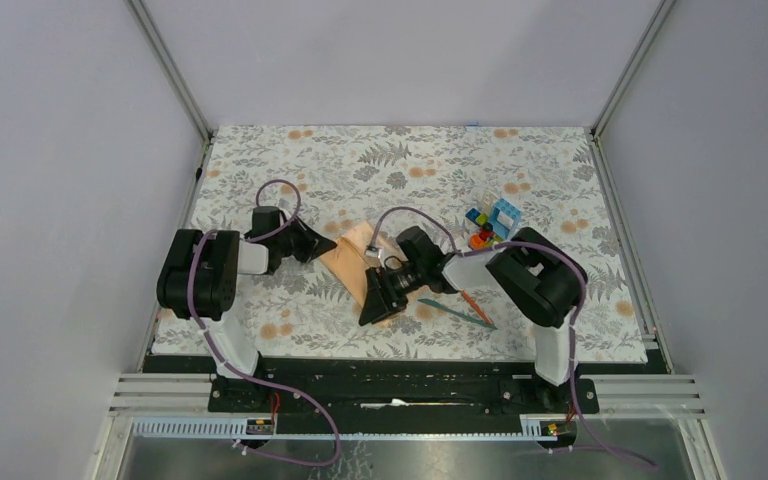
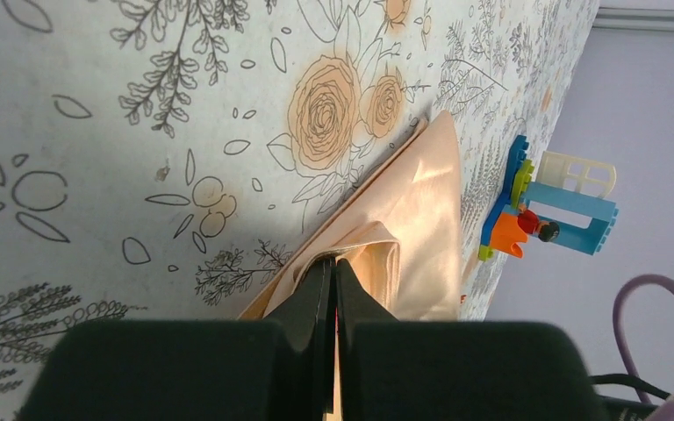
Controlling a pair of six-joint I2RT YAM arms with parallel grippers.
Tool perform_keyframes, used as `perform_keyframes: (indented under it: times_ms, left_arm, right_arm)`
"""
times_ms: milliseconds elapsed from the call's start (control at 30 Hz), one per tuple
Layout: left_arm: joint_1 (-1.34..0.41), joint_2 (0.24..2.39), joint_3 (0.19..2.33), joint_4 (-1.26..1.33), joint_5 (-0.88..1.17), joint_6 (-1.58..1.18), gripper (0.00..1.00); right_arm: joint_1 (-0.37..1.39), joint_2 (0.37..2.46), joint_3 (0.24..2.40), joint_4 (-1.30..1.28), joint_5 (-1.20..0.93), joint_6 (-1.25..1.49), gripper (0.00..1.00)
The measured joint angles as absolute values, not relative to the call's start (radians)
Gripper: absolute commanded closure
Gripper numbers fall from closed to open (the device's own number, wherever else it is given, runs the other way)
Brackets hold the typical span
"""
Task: Fold the napkin into a case and place the utensils inside
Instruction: Smooth out the 2/3-rectangle-folded napkin at the center of the board, then rotate the 2/3-rectangle-folded napkin from the center of the board.
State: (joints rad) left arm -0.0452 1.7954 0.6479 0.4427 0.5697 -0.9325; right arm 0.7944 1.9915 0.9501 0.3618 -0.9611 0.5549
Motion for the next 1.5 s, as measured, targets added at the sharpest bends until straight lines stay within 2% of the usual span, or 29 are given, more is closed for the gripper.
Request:
perform_keyframes:
  times_ms: [233, 300, 400, 500, 633, 767, 967, 1067, 1133, 1200, 1300, 1367, 1433, 1500]
  left_arm:
    - [-0.047, 1.795, 0.714, 0.334, 0.559, -0.873, 0.99]
    - [-0.05, 1.79, 0.733, 0.294, 0.553, -0.854, 0.87]
    - [-0.061, 1.758, 0.786, 0.171, 0.54, -0.809, 0.62]
    - [-0.07, 1.707, 0.853, 0.064, 0.536, -0.767, 0.48]
    - [-0.083, 1.603, 0.945, -0.064, 0.538, -0.725, 0.37]
    - [-0.101, 1.475, 0.969, -0.155, 0.537, -0.688, 0.36]
    - [-0.117, 1.345, 0.914, -0.252, 0.535, -0.661, 0.35]
    - [-0.121, 1.302, 0.852, -0.296, 0.53, -0.657, 0.28]
    - [-0.132, 1.277, 0.82, -0.321, 0.518, -0.652, 0.25]
    - [-0.161, 1.248, 0.794, -0.344, 0.5, -0.651, 0.23]
    - [-0.249, 1.205, 0.772, -0.368, 0.455, -0.656, 0.23]
    - [-0.334, 1.179, 0.762, -0.374, 0.396, -0.673, 0.23]
    - [-0.421, 1.162, 0.758, -0.382, 0.334, -0.699, 0.23]
    - [-0.528, 1.158, 0.759, -0.39, 0.239, -0.738, 0.16]
  right_arm:
    - [0.783, 1.775, 0.807, 0.245, -0.928, 0.524, 0.19]
    - [0.767, 1.72, 0.823, 0.167, -0.885, 0.491, 0.14]
    - [0.709, 1.662, 0.908, 0.023, -0.758, 0.439, 0.13]
    - [0.615, 1.666, 1.015, -0.055, -0.635, 0.413, 0.14]
    - [0.506, 1.768, 1.143, -0.102, -0.557, 0.404, 0.2]
    - [0.471, 1.892, 1.191, -0.125, -0.55, 0.405, 0.28]
    - [0.476, 1.954, 1.143, -0.096, -0.597, 0.45, 0.47]
    - [0.49, 1.954, 1.098, -0.027, -0.623, 0.49, 0.55]
    - [0.516, 1.951, 1.059, 0.042, -0.638, 0.535, 0.58]
    - [0.561, 1.938, 1.002, 0.123, -0.653, 0.605, 0.53]
    - [0.641, 1.901, 0.918, 0.219, -0.677, 0.703, 0.32]
    - [0.669, 1.871, 0.896, 0.222, -0.677, 0.728, 0.22]
    - [0.664, 1.822, 0.9, 0.162, -0.638, 0.709, 0.18]
    - [0.628, 1.758, 0.915, 0.065, -0.556, 0.668, 0.16]
